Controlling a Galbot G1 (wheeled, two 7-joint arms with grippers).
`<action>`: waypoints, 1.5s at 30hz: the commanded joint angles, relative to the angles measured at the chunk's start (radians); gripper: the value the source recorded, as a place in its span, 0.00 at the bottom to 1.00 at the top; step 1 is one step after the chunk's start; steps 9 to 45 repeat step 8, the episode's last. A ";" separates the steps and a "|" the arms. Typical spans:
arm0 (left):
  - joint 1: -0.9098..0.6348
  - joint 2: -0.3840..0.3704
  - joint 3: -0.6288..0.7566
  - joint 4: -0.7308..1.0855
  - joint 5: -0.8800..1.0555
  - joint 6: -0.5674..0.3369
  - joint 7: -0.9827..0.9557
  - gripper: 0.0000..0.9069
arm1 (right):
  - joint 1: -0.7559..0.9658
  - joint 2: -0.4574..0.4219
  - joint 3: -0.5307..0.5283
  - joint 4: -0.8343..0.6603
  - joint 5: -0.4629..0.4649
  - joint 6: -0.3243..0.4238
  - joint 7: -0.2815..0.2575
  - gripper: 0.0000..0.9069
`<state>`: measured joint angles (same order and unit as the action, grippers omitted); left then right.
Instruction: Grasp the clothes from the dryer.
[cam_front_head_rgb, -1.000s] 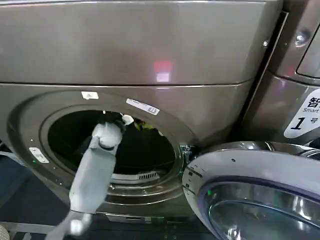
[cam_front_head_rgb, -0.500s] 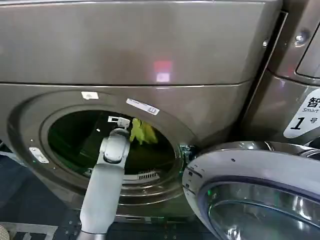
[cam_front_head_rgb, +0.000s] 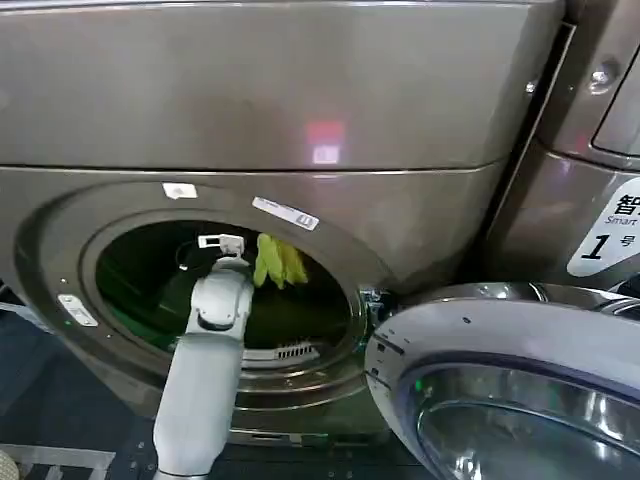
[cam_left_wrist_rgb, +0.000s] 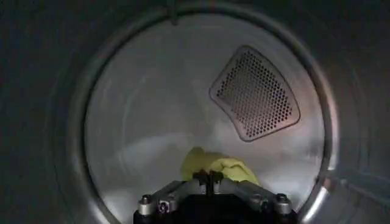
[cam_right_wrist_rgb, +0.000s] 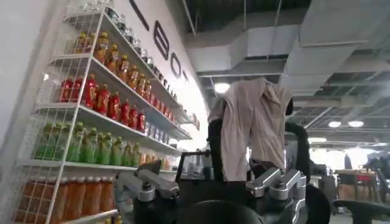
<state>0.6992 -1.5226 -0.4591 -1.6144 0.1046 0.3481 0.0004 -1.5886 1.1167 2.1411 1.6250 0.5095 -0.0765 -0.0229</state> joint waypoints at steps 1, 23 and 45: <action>0.003 0.005 -0.001 -0.004 -0.028 0.000 -0.007 0.00 | 0.000 -0.001 0.015 0.008 0.001 -0.031 -0.007 1.00; 0.007 0.016 -0.001 -0.011 -0.029 0.000 -0.006 0.00 | -0.004 0.000 0.022 0.010 -0.007 -0.045 -0.001 1.00; 0.007 0.016 -0.001 -0.011 -0.029 0.000 -0.006 0.00 | -0.004 0.000 0.022 0.010 -0.007 -0.045 -0.001 1.00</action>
